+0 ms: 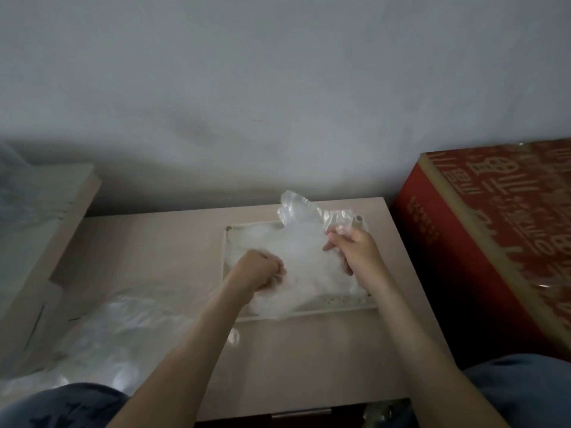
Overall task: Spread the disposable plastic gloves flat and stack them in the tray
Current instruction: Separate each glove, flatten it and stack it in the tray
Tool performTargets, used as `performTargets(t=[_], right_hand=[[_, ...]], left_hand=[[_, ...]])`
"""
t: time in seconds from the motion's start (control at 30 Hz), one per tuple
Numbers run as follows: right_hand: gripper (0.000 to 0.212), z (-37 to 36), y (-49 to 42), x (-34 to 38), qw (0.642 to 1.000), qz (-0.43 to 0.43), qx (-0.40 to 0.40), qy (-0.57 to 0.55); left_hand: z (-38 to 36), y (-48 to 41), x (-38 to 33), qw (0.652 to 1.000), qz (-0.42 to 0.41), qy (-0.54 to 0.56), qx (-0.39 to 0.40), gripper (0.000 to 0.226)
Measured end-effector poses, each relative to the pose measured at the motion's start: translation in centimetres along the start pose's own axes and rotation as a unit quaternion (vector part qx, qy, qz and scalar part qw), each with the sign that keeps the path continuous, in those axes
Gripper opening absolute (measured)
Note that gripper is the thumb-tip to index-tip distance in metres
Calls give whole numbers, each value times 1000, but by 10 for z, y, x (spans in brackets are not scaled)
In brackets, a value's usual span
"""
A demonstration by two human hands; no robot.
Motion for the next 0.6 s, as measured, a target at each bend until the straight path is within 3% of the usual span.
performTargets(t=[0.17, 0.43, 0.5, 0.6], right_hand=[[16, 1, -7, -20, 992, -16, -38, 119], [23, 3, -9, -26, 964, -7, -64, 256], [24, 3, -8, -26, 964, -6, -70, 256], [26, 6, -6, -30, 967, -18, -76, 242]], left_hand=[[19, -9, 12, 994, 3, -106, -22, 22], [39, -12, 15, 994, 17, -108, 16, 12], [47, -14, 14, 993, 5, -114, -7, 17], [61, -16, 11, 976, -37, -189, -104, 17]])
Point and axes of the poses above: each hand's wrist, its own y-axis away from the middle knuckle, its own z-axis out of the back of the hand, x = y × z, the point moved 6 cm from there along -y, towards the middle knuckle, and after that the axes turned 1 degree about -z, right-handed, at the moved point
